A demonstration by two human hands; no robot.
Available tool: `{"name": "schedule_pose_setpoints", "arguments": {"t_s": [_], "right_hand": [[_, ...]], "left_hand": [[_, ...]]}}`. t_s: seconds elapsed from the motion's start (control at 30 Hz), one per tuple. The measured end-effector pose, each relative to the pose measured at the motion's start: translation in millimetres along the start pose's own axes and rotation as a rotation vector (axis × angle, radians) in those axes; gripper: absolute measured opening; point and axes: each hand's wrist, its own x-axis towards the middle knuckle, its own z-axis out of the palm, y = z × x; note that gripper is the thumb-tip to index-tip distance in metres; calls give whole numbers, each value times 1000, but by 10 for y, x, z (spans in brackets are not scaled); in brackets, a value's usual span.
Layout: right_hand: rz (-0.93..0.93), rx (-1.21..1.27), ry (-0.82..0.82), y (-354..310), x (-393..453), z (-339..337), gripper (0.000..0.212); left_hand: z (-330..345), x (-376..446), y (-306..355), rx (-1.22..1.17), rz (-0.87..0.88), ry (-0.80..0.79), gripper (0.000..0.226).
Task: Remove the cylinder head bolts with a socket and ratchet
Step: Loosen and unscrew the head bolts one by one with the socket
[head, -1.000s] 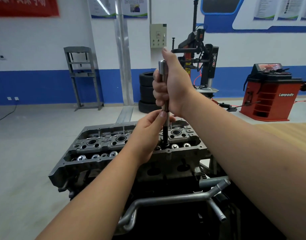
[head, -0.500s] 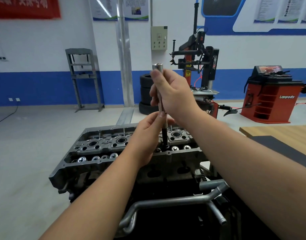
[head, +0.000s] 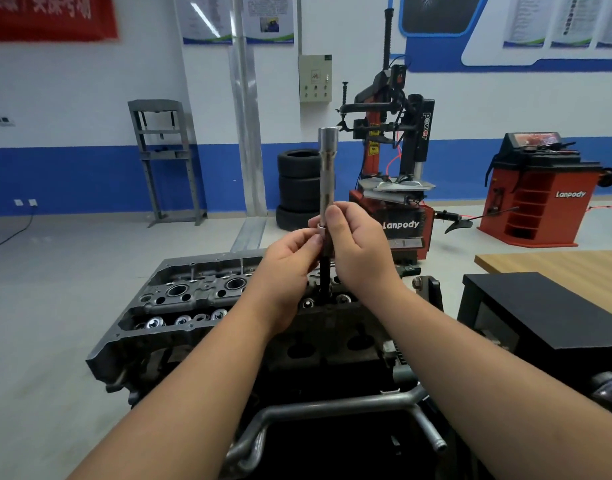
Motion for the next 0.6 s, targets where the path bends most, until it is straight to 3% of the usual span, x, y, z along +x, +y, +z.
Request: {"name": "schedule_pose_setpoints", "arguments": {"t_s": [0.1, 0.3, 0.43, 0.6], "right_hand": [[1, 45, -50, 0, -24, 4, 18], [22, 51, -43, 14, -37, -24, 20], [23, 37, -60, 43, -34, -38, 20], [22, 103, -108, 16, -42, -5, 23]], "left_hand": [[-7, 1, -10, 21, 30, 11, 21], [-16, -21, -13, 28, 67, 56, 39], [-17, -7, -1, 15, 34, -34, 23], [-29, 8, -6, 4, 15, 46, 26]]}}
